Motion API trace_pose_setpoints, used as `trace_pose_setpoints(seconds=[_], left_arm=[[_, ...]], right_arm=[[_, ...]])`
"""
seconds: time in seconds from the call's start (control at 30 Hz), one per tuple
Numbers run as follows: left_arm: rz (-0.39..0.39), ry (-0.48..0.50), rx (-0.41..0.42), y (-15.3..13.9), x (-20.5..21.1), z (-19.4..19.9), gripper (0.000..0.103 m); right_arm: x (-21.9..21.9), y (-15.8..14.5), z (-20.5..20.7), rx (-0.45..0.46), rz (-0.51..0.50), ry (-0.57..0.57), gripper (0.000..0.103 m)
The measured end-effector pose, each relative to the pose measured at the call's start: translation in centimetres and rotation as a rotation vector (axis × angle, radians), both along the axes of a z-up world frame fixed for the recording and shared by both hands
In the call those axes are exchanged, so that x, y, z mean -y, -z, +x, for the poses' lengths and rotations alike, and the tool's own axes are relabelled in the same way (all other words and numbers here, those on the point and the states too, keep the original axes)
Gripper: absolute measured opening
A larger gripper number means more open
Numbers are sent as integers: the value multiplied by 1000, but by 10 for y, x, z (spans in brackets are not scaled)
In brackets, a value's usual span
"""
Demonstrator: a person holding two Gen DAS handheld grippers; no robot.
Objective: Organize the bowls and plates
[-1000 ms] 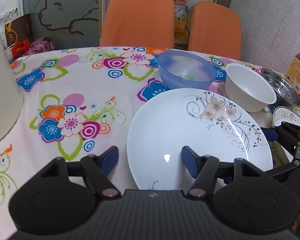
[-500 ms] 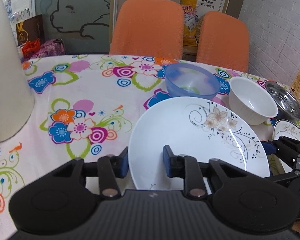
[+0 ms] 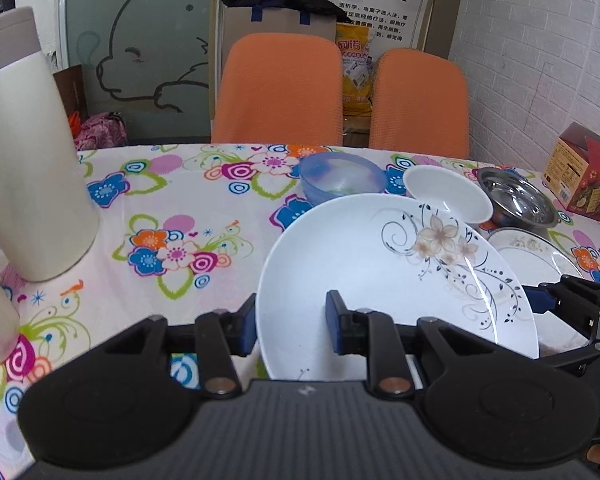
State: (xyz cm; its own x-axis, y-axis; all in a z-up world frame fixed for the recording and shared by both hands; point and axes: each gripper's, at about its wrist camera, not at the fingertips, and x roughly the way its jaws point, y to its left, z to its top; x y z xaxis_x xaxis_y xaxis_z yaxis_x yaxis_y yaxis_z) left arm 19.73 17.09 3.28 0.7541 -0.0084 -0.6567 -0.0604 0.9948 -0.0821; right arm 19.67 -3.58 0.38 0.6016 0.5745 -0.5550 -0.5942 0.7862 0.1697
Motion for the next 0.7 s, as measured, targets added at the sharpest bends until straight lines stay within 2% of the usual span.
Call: trace_pose_setpoints(seconds=[0.23, 0.37, 0.63, 0.7], left_arm=[[13, 12, -22, 7, 16, -64, 22], [23, 14, -33, 14, 18, -87, 22], [-20, -11, -75, 39, 9, -92, 23], [-17, -6, -80, 45, 7, -91, 21]], right_arm=[[11, 6, -64, -27, 10, 29, 74], [13, 13, -83, -43, 22, 43, 74], [7, 33, -83, -79, 17, 43, 73], [5, 34, -85, -47, 3, 45, 73]])
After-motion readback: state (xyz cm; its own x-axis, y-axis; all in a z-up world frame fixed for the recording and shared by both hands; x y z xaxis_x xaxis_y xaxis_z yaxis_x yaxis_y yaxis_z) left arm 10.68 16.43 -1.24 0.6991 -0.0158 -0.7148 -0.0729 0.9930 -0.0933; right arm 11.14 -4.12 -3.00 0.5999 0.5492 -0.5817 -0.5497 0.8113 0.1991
